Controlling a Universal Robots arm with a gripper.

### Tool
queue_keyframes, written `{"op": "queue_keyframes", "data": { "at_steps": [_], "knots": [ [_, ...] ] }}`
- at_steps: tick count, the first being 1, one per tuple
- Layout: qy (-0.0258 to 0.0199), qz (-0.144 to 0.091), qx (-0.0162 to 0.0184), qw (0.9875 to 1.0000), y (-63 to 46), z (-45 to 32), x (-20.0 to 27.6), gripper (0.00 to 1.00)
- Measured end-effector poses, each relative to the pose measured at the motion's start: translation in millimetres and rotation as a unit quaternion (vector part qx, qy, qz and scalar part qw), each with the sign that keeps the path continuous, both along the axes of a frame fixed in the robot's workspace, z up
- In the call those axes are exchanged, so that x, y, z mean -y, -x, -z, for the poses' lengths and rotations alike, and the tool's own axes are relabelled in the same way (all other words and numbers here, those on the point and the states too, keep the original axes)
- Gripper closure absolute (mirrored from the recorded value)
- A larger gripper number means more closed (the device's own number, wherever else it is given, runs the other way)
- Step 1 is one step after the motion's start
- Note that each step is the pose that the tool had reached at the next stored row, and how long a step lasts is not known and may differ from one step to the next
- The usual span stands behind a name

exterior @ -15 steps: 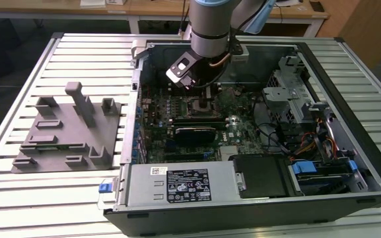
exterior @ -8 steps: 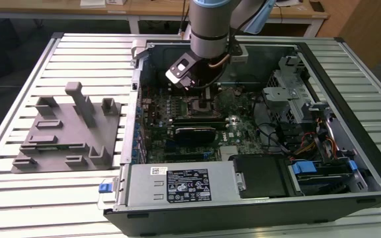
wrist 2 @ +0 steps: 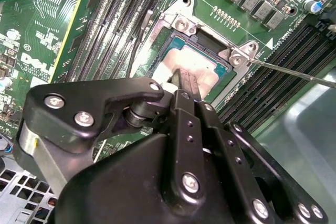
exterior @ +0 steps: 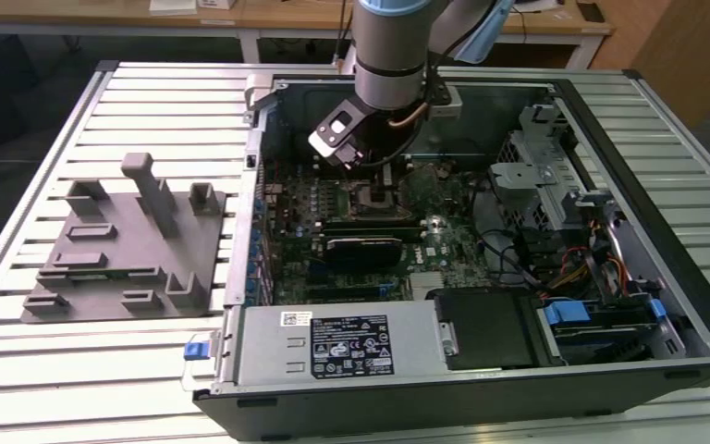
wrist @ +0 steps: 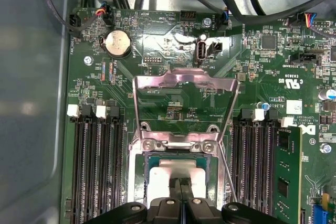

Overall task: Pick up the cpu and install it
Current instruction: 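Place the cpu into insertion slot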

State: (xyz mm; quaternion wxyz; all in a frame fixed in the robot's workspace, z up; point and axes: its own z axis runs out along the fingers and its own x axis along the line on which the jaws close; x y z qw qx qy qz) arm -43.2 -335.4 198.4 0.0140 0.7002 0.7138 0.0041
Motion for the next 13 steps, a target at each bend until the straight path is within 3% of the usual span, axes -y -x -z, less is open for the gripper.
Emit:
{"op": "queue_keyframes", "data": {
  "at_steps": [13],
  "knots": [
    [-0.0003, 0.000, 0.0004, 1.0000, 0.0, -2.3, -0.1, 0.89]
  ]
}}
